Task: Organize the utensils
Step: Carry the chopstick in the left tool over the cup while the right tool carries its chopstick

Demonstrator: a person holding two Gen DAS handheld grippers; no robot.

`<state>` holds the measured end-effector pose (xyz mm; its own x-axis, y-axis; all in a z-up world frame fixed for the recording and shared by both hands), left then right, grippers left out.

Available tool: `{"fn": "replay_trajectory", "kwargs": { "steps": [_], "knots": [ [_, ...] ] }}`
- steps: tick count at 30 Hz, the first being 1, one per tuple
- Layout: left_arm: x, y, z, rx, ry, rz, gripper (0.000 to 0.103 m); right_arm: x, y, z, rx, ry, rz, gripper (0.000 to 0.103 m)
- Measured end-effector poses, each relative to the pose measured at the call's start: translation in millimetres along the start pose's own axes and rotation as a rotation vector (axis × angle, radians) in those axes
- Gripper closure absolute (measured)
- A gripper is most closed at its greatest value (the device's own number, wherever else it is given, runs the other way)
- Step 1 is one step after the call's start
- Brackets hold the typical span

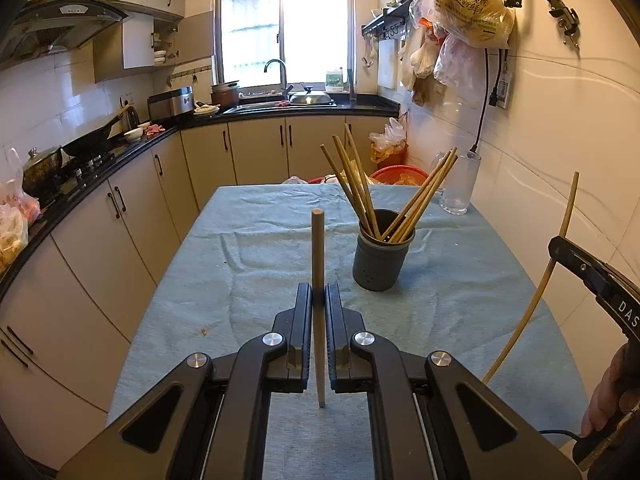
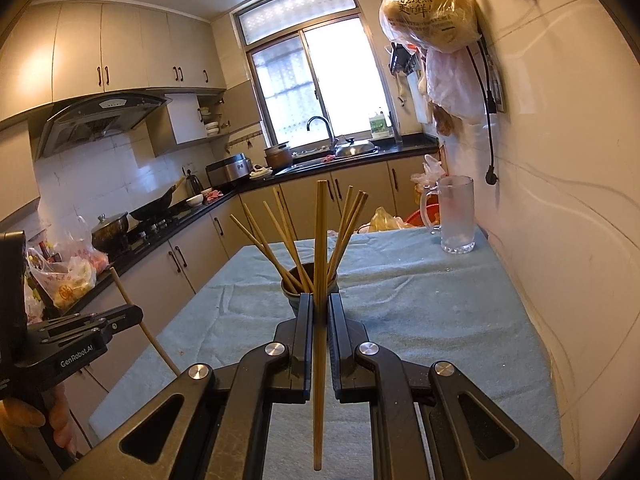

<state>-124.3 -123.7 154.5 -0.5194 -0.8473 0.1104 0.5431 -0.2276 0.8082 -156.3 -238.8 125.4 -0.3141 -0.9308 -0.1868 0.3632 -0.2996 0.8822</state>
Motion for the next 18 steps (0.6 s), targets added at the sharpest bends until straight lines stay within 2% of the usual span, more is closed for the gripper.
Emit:
{"fn": "replay_trajectory", "kwargs": {
  "steps": [10, 18],
  "knots": [
    [-8, 2, -2, 0.01, -0.024, 0.034, 0.097, -8, 7, -2, 0.005, 0.024, 0.005, 0.095],
    [-16, 22, 9, 0.062, -0.107, 0.084, 0.097, -15, 29, -11, 0.03, 0.049, -0.017, 0.095]
  ]
}}
Point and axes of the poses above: each gripper's, at about its wrist camera, not at the fingertips, and z roughly against the way its jaws point, x to its right, y to its top, the point moved 8 cm from there along -z, roughly the way its jaws point, and after that the axes turned 11 degrees about -y, right-handed, at the moved point
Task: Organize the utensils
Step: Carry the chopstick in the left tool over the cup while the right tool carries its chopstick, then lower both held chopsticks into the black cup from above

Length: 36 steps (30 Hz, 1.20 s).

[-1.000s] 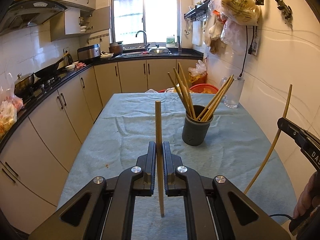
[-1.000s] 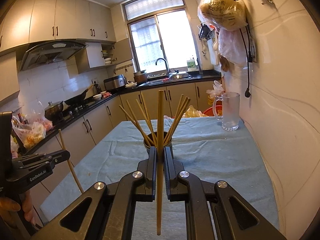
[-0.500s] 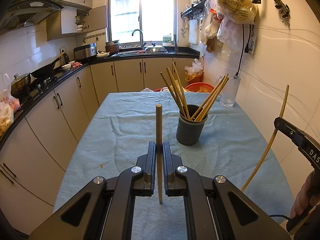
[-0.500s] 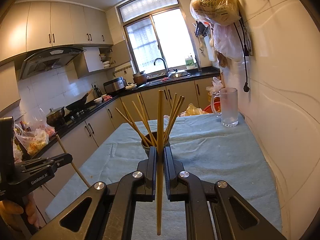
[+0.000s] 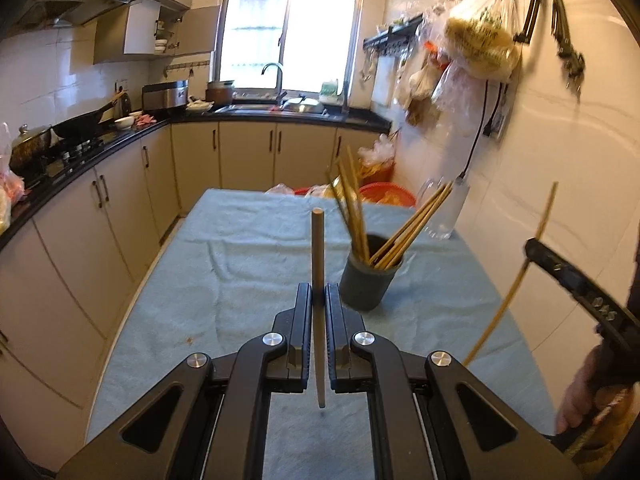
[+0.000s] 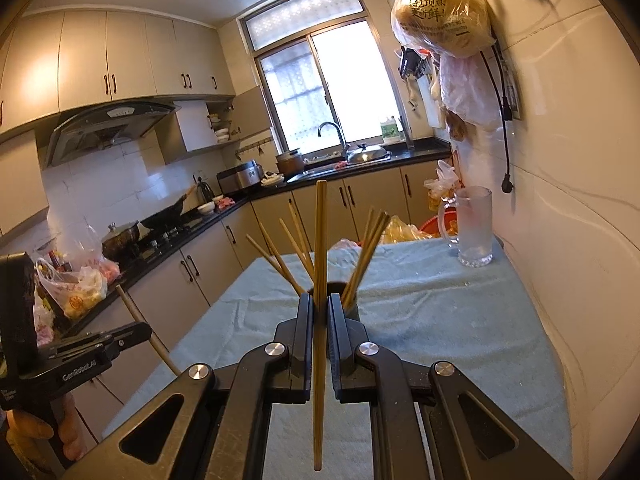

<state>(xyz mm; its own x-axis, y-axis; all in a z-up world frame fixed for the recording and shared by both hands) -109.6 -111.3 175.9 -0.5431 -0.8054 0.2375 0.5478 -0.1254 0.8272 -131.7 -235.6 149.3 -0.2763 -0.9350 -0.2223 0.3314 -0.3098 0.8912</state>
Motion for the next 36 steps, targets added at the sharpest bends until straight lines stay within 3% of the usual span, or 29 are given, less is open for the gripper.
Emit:
{"fn": "replay_trajectory", "kwargs": {
  "steps": [10, 15, 21, 27, 36],
  "knots": [
    [32, 81, 3, 0.179, -0.121, -0.032, 0.097, -4, 59, -41, 0.105, 0.004, -0.06, 0.095],
    [43, 118, -17, 0.257, -0.133, -0.055, 0.097, -1, 85, -66, 0.149, -0.005, -0.105, 0.095],
    [44, 137, -74, 0.243, -0.123, -0.058, 0.097, 0, 98, -101, 0.206, -0.053, -0.089, 0.095],
    [38, 126, -123, 0.167, -0.114, -0.053, 0.097, 4, 83, -136, 0.163, -0.061, -0.09, 0.095],
    [36, 103, -146, 0.115, -0.104, -0.071, 0.097, 3, 65, -151, 0.122, -0.052, -0.06, 0.095]
  ]
}}
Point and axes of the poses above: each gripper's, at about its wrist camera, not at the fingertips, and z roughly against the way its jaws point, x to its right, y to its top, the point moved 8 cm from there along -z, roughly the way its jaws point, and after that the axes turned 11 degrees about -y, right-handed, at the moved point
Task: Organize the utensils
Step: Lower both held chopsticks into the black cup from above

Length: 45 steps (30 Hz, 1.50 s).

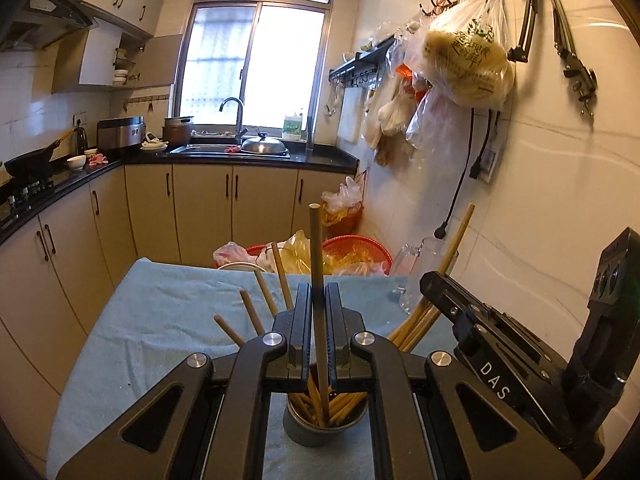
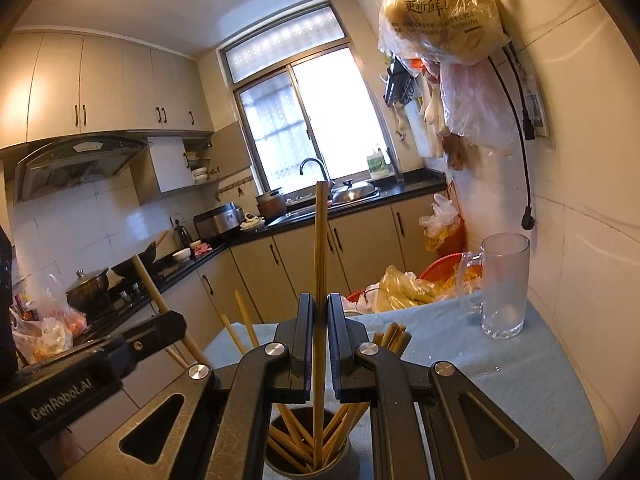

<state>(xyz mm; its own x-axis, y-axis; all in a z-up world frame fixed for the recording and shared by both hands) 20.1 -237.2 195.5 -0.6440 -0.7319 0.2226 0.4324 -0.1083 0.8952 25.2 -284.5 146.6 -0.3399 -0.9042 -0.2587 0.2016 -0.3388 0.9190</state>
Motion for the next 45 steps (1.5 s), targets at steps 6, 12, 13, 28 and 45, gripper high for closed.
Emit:
{"fn": "replay_trajectory", "kwargs": {
  "steps": [6, 12, 13, 28, 45],
  "knots": [
    [3, -6, 2, 0.003, 0.017, -0.031, 0.097, 2, -11, -1, -0.021, 0.0, 0.003, 0.095],
    [2, -13, -1, -0.007, 0.037, -0.035, 0.097, 4, -21, -4, -0.052, 0.003, -0.001, 0.095],
    [3, -14, -3, -0.012, 0.037, -0.033, 0.097, 4, -23, -5, -0.059, 0.005, 0.002, 0.095],
    [-7, -36, -13, -0.07, 0.043, -0.002, 0.097, -7, -46, -11, -0.123, 0.013, 0.051, 0.095],
    [-14, -50, -13, -0.094, 0.048, 0.03, 0.096, -7, -57, -21, -0.17, 0.004, 0.061, 0.095]
  ]
}}
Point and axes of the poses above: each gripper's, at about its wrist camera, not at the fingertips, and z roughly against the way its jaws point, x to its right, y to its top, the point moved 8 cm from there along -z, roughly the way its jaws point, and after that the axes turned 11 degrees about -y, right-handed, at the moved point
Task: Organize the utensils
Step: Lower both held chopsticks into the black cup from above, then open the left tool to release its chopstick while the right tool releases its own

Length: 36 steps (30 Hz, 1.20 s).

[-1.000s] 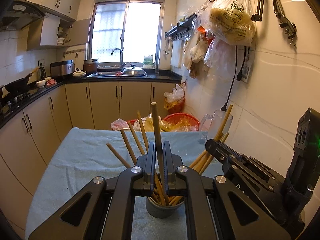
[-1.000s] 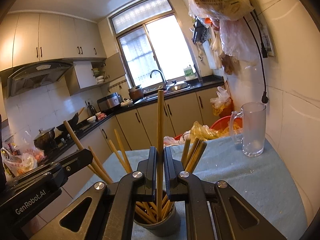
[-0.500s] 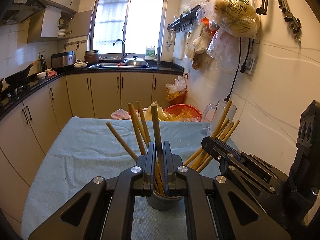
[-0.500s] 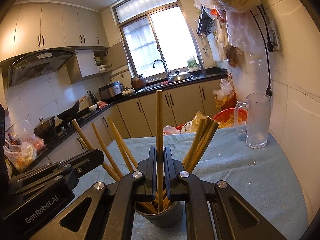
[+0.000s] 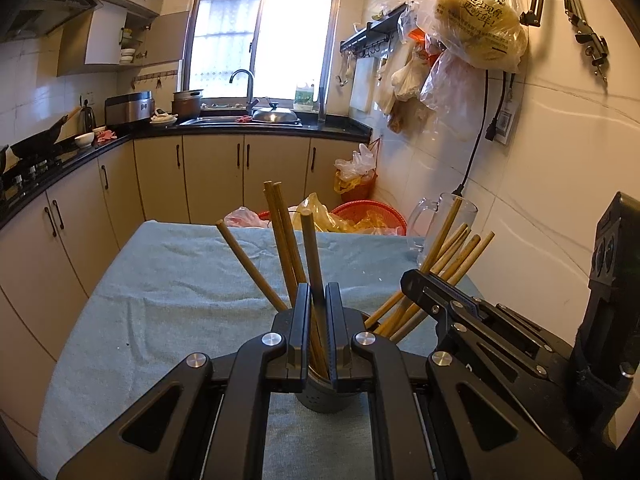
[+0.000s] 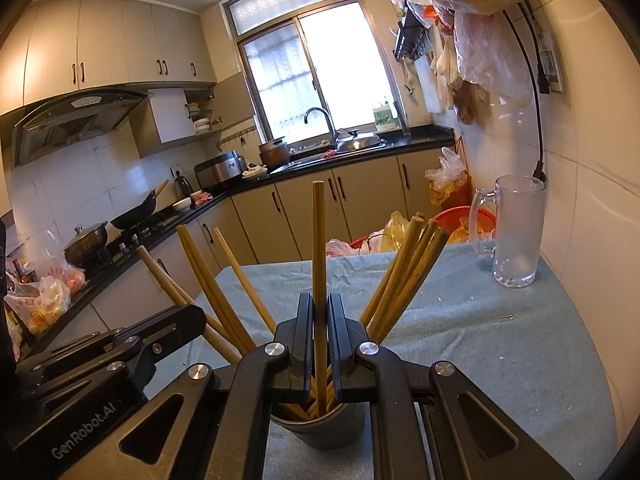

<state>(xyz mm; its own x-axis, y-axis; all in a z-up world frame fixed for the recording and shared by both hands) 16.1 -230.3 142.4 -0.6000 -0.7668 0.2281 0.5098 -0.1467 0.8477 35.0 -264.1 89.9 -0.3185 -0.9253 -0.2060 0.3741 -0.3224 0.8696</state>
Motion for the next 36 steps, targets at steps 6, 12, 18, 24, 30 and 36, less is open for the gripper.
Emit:
{"fn": "replay_trajectory", "kwargs": {
  "steps": [6, 12, 18, 24, 30, 36],
  "knots": [
    [1, -2, 2, -0.007, -0.008, 0.012, 0.097, -2, 0, 0, -0.006, 0.005, 0.007, 0.094],
    [2, 0, 14, 0.015, 0.002, 0.009, 0.096, -7, 3, 3, -0.003, 0.015, 0.022, 0.086],
    [-1, -3, 33, 0.027, 0.009, 0.035, 0.077, -10, 12, 20, 0.038, 0.016, 0.02, 0.07],
    [-1, -3, 64, 0.08, 0.045, 0.047, 0.05, -14, 20, 40, 0.066, 0.013, 0.016, 0.064],
    [0, -3, 94, 0.114, 0.074, 0.06, 0.037, -18, 26, 68, 0.097, 0.013, 0.026, 0.058],
    [2, -10, 124, 0.131, 0.086, 0.091, 0.029, -25, 27, 106, 0.13, 0.013, 0.044, 0.053]
  ]
}}
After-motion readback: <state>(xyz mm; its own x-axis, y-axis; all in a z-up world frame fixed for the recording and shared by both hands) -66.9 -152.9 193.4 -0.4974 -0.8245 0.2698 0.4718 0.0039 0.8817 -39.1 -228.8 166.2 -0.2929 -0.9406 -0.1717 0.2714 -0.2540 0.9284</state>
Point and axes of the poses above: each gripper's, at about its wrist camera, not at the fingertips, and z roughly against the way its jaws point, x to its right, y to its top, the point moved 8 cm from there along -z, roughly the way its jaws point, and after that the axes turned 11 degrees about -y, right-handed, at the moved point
